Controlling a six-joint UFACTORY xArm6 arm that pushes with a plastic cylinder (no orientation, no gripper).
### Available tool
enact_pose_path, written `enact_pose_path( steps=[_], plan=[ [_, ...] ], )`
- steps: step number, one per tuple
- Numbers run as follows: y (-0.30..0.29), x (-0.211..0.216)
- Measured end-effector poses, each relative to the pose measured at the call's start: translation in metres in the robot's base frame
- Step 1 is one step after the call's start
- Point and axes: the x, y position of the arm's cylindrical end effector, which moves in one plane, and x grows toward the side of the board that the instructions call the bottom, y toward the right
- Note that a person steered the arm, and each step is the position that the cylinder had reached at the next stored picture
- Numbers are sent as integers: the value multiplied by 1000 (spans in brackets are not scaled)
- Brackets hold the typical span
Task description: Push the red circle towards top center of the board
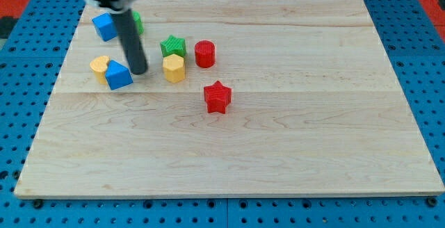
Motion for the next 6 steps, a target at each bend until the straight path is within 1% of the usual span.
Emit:
enact_pose_path(
  steps=[1,2,3,4,5,6],
  plan=[
    [68,3],
    [75,-33],
    [96,-65],
    [131,-77],
    [117,-118],
    [145,-126]
  ],
)
